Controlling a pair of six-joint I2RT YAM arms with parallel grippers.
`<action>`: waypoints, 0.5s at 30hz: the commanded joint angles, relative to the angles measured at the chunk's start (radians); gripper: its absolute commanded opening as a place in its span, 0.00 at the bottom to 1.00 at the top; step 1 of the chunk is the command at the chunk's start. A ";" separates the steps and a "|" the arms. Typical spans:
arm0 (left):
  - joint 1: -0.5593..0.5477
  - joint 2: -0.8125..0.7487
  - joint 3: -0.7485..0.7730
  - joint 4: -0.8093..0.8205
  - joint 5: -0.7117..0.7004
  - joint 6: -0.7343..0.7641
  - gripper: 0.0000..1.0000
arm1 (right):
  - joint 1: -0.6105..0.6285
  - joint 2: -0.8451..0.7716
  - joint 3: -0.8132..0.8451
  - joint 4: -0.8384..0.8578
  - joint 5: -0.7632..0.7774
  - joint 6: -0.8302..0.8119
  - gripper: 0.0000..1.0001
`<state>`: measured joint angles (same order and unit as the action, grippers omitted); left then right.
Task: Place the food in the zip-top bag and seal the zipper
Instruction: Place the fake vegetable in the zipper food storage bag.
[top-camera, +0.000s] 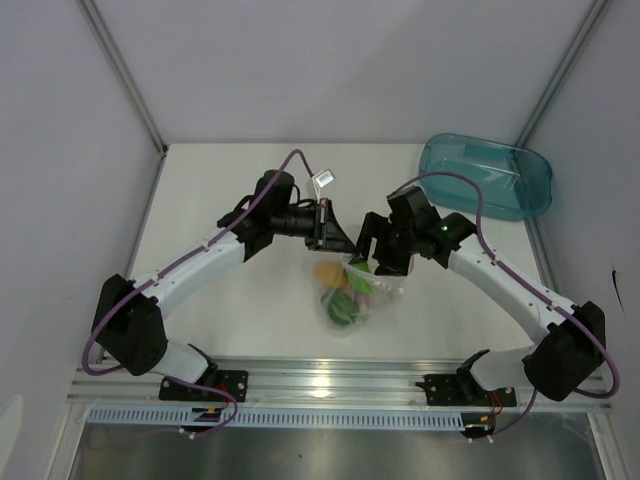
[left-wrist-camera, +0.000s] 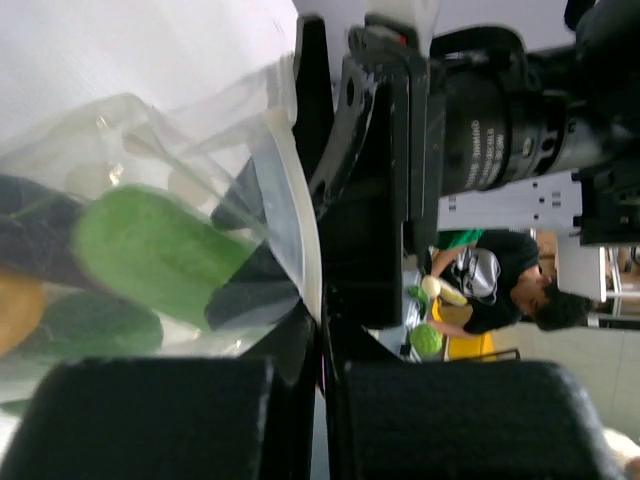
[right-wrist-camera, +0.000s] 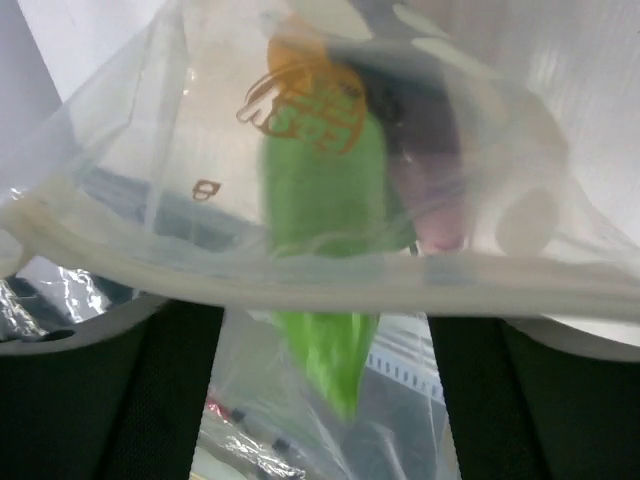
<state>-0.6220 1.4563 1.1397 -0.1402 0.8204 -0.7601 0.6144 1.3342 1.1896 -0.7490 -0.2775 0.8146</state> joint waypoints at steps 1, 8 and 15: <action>-0.007 -0.037 0.009 0.033 0.034 -0.005 0.01 | 0.041 0.008 0.086 0.017 0.066 -0.034 0.83; -0.008 -0.040 -0.009 0.031 0.023 0.002 0.01 | 0.051 -0.113 0.188 -0.044 0.175 -0.135 0.99; -0.008 -0.079 -0.015 -0.001 -0.093 -0.015 0.01 | 0.053 -0.331 0.209 0.016 0.225 -0.241 0.99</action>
<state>-0.6201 1.4174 1.1244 -0.1421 0.7921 -0.7609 0.6556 1.0969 1.3426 -0.8181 -0.0830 0.6319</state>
